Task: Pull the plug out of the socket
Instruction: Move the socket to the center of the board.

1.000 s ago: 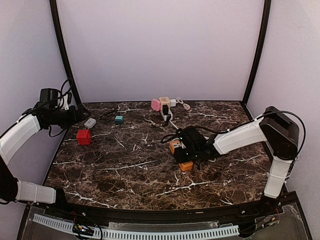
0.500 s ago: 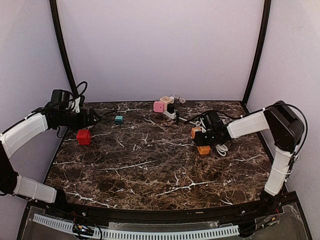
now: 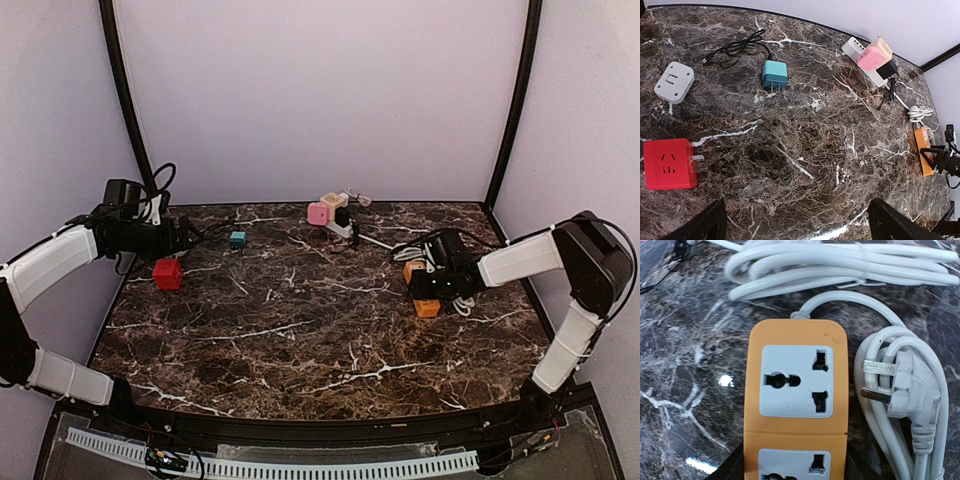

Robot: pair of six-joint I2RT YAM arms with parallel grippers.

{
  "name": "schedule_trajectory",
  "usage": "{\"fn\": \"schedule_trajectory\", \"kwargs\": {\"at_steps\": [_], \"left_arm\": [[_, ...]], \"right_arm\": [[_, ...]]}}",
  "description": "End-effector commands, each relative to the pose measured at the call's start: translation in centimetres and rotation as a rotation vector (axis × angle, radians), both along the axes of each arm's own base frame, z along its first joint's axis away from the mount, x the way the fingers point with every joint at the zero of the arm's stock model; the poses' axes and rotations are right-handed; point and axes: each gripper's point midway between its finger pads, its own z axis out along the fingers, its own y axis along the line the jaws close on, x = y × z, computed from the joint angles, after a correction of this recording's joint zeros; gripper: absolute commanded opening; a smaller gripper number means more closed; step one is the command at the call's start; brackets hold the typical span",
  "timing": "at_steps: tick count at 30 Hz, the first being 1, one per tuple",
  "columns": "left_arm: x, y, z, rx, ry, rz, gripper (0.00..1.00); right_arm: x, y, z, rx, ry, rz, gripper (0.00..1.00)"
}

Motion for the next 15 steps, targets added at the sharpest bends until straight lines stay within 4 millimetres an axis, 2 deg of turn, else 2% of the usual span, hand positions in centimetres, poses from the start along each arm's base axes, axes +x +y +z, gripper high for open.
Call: {"fn": "schedule_trajectory", "kwargs": {"at_steps": [1,7,11,15], "left_arm": [[0.1,-0.2,-0.1,-0.006,-0.001,-0.005,0.99],[0.1,-0.2,-0.2,-0.005,0.0,-0.006,0.99],[-0.1,-0.4,-0.1,-0.013,-0.001,-0.011,0.99],[-0.3,-0.4,-0.1,-0.016,-0.002,-0.015,0.99]], "right_arm": [[-1.3,-3.8,-1.1,-0.05,0.051,-0.122,0.55],[-0.6,-7.5,-0.8,-0.039,0.046,-0.232,0.59],[0.6,-8.9,-0.7,-0.015,0.055,-0.266,0.65],[1.8,-8.8,-0.3,-0.004,0.052,-0.252,0.79]]}}
